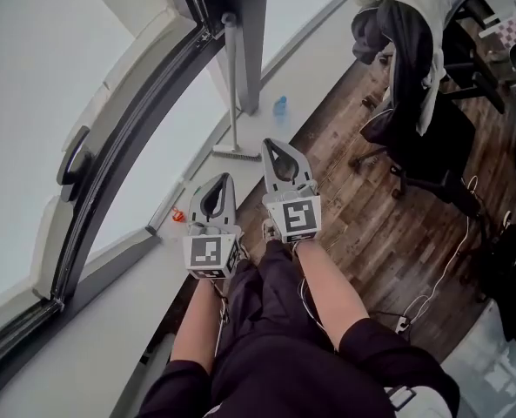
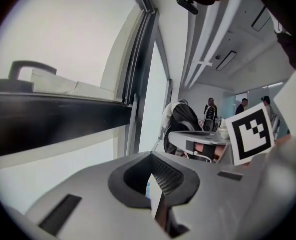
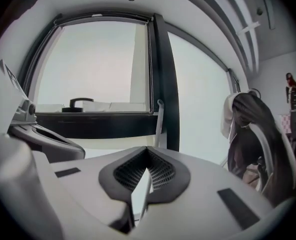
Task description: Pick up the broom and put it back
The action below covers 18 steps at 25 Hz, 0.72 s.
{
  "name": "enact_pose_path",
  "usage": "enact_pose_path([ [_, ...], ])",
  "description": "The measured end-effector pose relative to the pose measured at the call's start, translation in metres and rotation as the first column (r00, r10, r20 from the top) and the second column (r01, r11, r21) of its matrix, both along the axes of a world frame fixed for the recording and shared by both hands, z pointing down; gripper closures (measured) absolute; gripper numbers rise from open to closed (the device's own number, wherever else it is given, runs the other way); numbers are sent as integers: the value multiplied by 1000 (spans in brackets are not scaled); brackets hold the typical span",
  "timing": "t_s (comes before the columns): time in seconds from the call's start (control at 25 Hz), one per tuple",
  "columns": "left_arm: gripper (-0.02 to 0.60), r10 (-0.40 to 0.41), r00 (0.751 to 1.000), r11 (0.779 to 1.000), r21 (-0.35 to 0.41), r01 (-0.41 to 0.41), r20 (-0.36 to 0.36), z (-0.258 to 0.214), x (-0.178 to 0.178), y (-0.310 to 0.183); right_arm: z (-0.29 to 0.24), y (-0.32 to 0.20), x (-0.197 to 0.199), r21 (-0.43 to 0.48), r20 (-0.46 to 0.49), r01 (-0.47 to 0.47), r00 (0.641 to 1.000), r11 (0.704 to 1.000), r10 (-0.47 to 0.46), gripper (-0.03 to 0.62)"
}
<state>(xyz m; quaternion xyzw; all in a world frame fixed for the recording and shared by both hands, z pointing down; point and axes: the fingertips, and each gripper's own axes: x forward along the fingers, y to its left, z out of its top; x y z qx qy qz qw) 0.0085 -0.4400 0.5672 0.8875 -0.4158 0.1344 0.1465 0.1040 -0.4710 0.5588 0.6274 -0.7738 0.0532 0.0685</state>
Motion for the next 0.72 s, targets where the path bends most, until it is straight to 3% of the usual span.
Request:
enact_pose_path([
  [0.4, 581, 92, 994, 995, 53, -88, -65, -67, 2, 55, -89, 91, -17, 57, 1, -67, 998, 996, 67, 572],
  [0.72, 581, 189, 974, 979, 106, -176, -124, -116, -4, 118, -141, 170, -34, 91, -38, -145, 988, 985, 149, 572],
])
